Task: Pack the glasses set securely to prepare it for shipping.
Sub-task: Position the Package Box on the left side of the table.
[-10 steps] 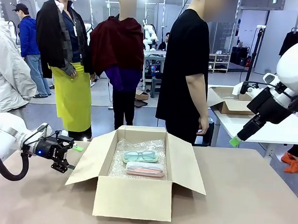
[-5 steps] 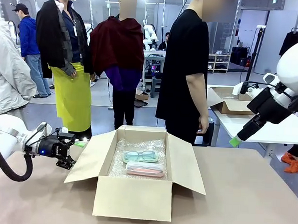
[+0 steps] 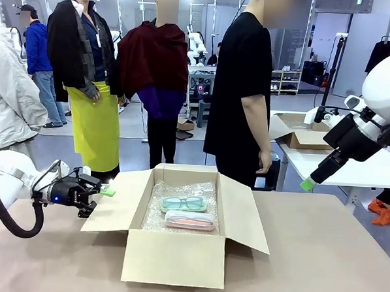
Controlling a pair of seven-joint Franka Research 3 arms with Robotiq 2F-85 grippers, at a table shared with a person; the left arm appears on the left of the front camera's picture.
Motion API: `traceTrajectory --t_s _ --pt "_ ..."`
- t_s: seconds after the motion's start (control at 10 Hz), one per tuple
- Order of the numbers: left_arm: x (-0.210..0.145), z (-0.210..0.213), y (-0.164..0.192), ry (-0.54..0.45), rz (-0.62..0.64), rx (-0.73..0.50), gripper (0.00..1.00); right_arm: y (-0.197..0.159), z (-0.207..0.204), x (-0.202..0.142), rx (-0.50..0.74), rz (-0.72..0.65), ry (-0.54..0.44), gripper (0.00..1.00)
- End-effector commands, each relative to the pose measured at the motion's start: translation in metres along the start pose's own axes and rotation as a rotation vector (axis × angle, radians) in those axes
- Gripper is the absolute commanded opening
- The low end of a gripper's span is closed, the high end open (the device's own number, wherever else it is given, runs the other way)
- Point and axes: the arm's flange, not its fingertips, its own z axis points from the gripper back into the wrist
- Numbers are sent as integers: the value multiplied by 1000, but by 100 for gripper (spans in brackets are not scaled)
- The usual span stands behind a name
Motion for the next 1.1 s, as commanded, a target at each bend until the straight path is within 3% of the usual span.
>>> traceTrajectory --t_s 0.0,0.1,0.4,0.5,1.0 --pt "-5 3 -4 -6 -39 -16 43 2 1 0 -2 -2 8 100" --pt "-6 4 -5 -8 -46 -15 38 2 1 0 -2 -2 8 100" --pt "-6 4 -8 2 -46 -17 5 2 1 0 -2 -2 8 100" --pt "-6 3 -8 5 -45 -18 0 2 1 0 -2 -2 8 100" --pt "-4 23 -9 18 -46 25 0 2 1 0 -2 -2 8 100"
